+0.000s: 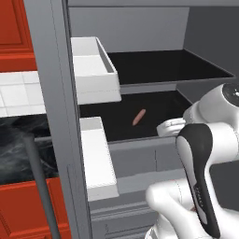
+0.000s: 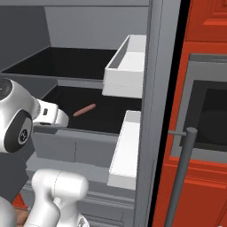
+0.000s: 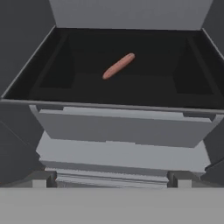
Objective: Move the hot dog bun to the plate on the dining table and place the condiment next to that plate. Then navigate to the fridge and take the sausage and place it on the plate as well.
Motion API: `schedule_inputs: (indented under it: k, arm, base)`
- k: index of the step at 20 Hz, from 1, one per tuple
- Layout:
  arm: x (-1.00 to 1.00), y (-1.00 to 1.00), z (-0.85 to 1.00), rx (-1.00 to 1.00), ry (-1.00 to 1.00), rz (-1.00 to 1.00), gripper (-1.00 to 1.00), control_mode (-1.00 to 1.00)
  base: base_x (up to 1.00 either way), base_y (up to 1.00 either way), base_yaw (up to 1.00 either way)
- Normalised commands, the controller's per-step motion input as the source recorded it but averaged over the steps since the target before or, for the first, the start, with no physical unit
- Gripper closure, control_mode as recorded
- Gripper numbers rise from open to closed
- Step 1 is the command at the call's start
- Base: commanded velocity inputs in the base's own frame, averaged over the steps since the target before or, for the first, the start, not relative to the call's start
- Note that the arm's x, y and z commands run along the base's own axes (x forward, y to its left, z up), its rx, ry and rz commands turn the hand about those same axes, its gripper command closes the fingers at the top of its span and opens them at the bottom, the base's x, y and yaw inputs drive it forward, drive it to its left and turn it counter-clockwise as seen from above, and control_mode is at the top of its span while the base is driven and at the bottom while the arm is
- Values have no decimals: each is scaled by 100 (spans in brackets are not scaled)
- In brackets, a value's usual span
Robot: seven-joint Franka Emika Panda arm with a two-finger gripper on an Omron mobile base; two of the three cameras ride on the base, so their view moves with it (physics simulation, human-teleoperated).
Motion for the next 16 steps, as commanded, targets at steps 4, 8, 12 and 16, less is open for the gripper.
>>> schedule_inputs:
  k: [4, 8, 12, 16]
  arm:
    - [37, 25, -21, 0, 0, -5, -100, -100]
    - [47, 60, -39, 0, -5, -23, -100, -100]
    - [45, 47, -33, 0, -4, -24, -100, -100]
    - [48, 15, -24, 0, -2, -17, -100, -100]
  base:
    - [13, 3, 0]
    - [0, 0, 0]
    - [0, 0, 0]
    - [0, 0, 0]
